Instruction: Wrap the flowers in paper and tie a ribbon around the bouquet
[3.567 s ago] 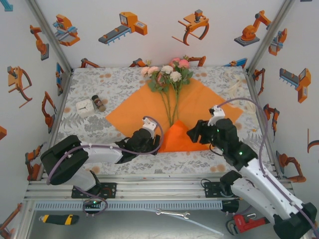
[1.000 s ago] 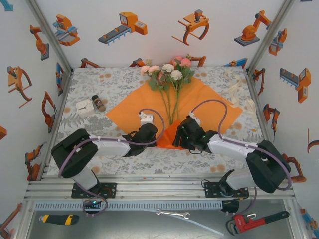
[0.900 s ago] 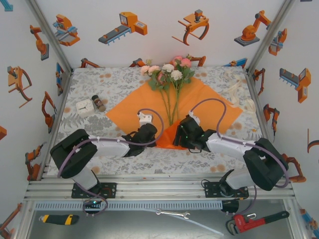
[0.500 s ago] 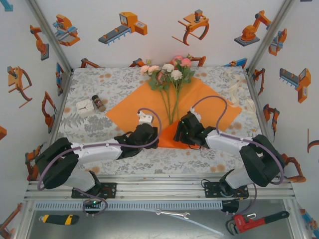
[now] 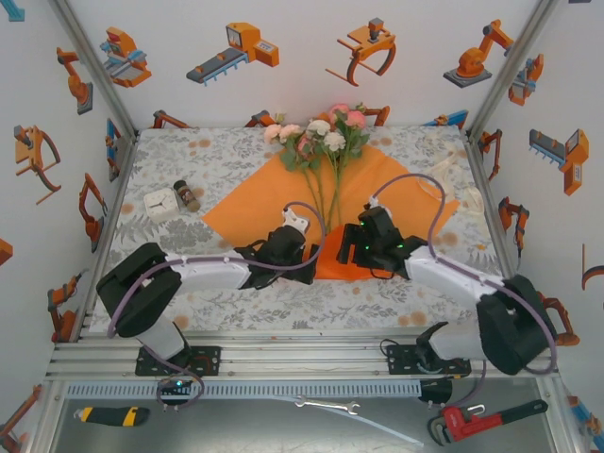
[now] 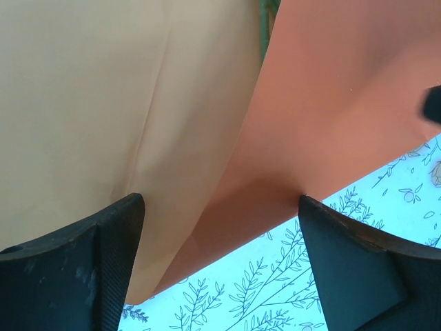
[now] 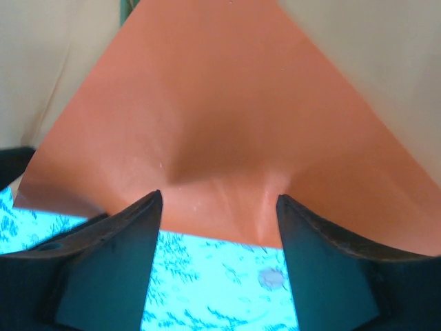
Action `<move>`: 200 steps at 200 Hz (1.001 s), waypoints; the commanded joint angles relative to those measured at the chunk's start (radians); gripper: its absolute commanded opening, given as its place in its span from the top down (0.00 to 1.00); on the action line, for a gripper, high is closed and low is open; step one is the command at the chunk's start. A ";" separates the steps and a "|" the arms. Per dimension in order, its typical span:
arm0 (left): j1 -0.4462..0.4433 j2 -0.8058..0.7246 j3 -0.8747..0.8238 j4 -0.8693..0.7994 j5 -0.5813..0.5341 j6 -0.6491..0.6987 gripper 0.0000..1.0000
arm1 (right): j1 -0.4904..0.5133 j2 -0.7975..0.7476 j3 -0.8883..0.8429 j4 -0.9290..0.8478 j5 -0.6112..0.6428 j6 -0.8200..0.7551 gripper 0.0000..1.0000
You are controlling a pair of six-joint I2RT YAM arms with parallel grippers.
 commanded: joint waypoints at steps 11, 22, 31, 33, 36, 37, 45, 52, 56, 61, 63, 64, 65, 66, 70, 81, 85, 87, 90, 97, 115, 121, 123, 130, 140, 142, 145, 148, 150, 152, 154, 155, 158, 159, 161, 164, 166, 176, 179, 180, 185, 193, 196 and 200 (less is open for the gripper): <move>0.040 -0.031 -0.025 0.043 0.139 0.068 0.16 | -0.154 -0.159 -0.023 -0.129 -0.165 -0.333 0.12; 0.055 -0.037 -0.042 0.076 0.210 0.071 0.18 | -0.232 -0.169 -0.022 -0.138 -0.278 -0.374 0.08; 0.068 -0.038 -0.053 0.104 0.266 0.065 0.21 | -0.290 -0.155 -0.019 -0.138 -0.374 -0.398 0.08; 0.070 -0.037 -0.055 0.110 0.278 0.062 0.21 | -0.298 -0.150 -0.016 -0.141 -0.386 -0.401 0.08; 0.074 -0.034 -0.056 0.116 0.290 0.059 0.22 | -0.309 -0.142 -0.013 -0.143 -0.395 -0.401 0.08; 0.075 -0.034 -0.057 0.117 0.293 0.058 0.22 | -0.313 -0.138 -0.012 -0.146 -0.400 -0.402 0.08; 0.081 -0.032 -0.058 0.120 0.308 0.052 0.24 | -0.344 -0.101 0.001 -0.149 -0.441 -0.394 0.08; 0.085 -0.027 -0.056 0.116 0.312 0.052 0.25 | -0.360 -0.066 0.008 -0.145 -0.462 -0.385 0.08; 0.086 -0.023 -0.054 0.110 0.311 0.051 0.25 | -0.365 -0.050 0.012 -0.144 -0.462 -0.376 0.08; 0.089 -0.020 -0.049 0.100 0.305 0.050 0.25 | -0.369 -0.025 0.018 -0.141 -0.458 -0.367 0.09; 0.089 -0.020 -0.049 0.098 0.304 0.050 0.25 | -0.371 -0.010 0.021 -0.140 -0.455 -0.357 0.09; 0.088 -0.018 -0.048 0.097 0.303 0.050 0.25 | -0.371 -0.010 0.021 -0.140 -0.455 -0.357 0.09; 0.089 -0.017 -0.048 0.095 0.303 0.050 0.25 | -0.372 -0.005 0.021 -0.138 -0.454 -0.354 0.09; 0.089 -0.017 -0.048 0.094 0.303 0.051 0.25 | -0.372 0.000 0.022 -0.137 -0.452 -0.352 0.09; 0.091 -0.015 -0.046 0.092 0.300 0.052 0.25 | -0.373 0.020 0.024 -0.131 -0.450 -0.342 0.10; 0.092 -0.013 -0.045 0.081 0.284 0.051 0.22 | -0.375 0.066 0.033 -0.123 -0.443 -0.321 0.11; 0.092 -0.013 -0.043 0.076 0.276 0.052 0.21 | -0.375 0.074 0.034 -0.120 -0.444 -0.314 0.11; 0.093 -0.013 -0.043 0.075 0.272 0.053 0.20 | -0.375 0.079 0.035 -0.118 -0.446 -0.310 0.11; 0.094 -0.015 -0.043 0.071 0.267 0.053 0.19 | -0.375 0.081 0.037 -0.113 -0.452 -0.307 0.10; 0.094 -0.019 -0.045 0.063 0.253 0.054 0.16 | -0.375 0.084 0.037 -0.109 -0.459 -0.300 0.09; 0.094 -0.046 -0.051 0.044 0.212 0.053 0.12 | -0.375 0.053 0.044 -0.127 -0.421 -0.278 0.09; 0.094 -0.057 -0.052 0.037 0.201 0.053 0.11 | -0.375 0.033 0.048 -0.143 -0.393 -0.272 0.09; 0.094 -0.062 -0.054 0.034 0.197 0.053 0.11 | -0.375 0.028 0.050 -0.147 -0.385 -0.271 0.09; 0.094 -0.079 -0.053 0.022 0.191 0.053 0.10 | -0.376 0.004 0.055 -0.168 -0.351 -0.259 0.09; 0.094 -0.111 -0.056 0.010 0.174 0.049 0.09 | -0.375 -0.035 0.061 -0.196 -0.309 -0.244 0.09; 0.094 -0.118 -0.057 0.006 0.169 0.046 0.09 | -0.375 -0.044 0.063 -0.201 -0.303 -0.240 0.09; 0.094 -0.132 -0.058 0.003 0.161 0.042 0.09 | -0.375 -0.059 0.064 -0.209 -0.292 -0.232 0.10; 0.094 -0.143 -0.061 -0.002 0.153 0.039 0.09 | -0.375 -0.073 0.065 -0.215 -0.284 -0.227 0.10; 0.094 -0.151 -0.061 -0.006 0.145 0.035 0.09 | -0.375 -0.080 0.066 -0.220 -0.277 -0.220 0.10; 0.095 -0.162 -0.064 -0.010 0.139 0.033 0.09 | -0.375 -0.092 0.066 -0.225 -0.271 -0.214 0.10; 0.095 -0.169 -0.064 -0.015 0.128 0.029 0.08 | -0.375 -0.102 0.067 -0.228 -0.266 -0.209 0.10; 0.095 -0.175 -0.065 -0.018 0.124 0.027 0.08 | -0.375 -0.107 0.068 -0.230 -0.264 -0.207 0.10; 0.097 -0.188 -0.066 -0.028 0.108 0.020 0.08 | -0.375 -0.123 0.068 -0.235 -0.257 -0.197 0.11; 0.097 -0.194 -0.066 -0.032 0.102 0.017 0.08 | -0.374 -0.128 0.068 -0.236 -0.256 -0.194 0.11; 0.098 -0.203 -0.066 -0.041 0.086 0.010 0.08 | -0.373 -0.135 0.068 -0.237 -0.255 -0.188 0.12; 0.101 -0.216 -0.066 -0.056 0.064 -0.001 0.08 | -0.371 -0.151 0.068 -0.237 -0.255 -0.180 0.12; 0.102 -0.224 -0.064 -0.068 0.044 -0.012 0.08 | -0.368 -0.161 0.067 -0.234 -0.257 -0.177 0.13; 0.124 -0.259 -0.049 -0.156 -0.054 -0.076 0.09 | -0.333 -0.201 0.065 -0.221 -0.250 -0.155 0.15; 0.137 -0.266 -0.042 -0.192 -0.083 -0.103 0.10 | -0.314 -0.211 0.065 -0.218 -0.241 -0.150 0.15; 0.141 -0.269 -0.039 -0.203 -0.091 -0.111 0.10 | -0.308 -0.214 0.065 -0.217 -0.237 -0.150 0.15; 0.165 -0.281 -0.029 -0.263 -0.128 -0.157 0.12 | -0.268 -0.223 0.068 -0.210 -0.218 -0.143 0.15; 0.211 -0.299 -0.018 -0.338 -0.159 -0.224 0.17 | -0.202 -0.225 0.079 -0.204 -0.185 -0.141 0.16; 0.230 -0.307 -0.018 -0.357 -0.164 -0.246 0.18 | -0.178 -0.222 0.085 -0.201 -0.174 -0.137 0.16; 0.262 -0.316 -0.019 -0.382 -0.165 -0.276 0.20 | -0.146 -0.217 0.092 -0.197 -0.160 -0.133 0.16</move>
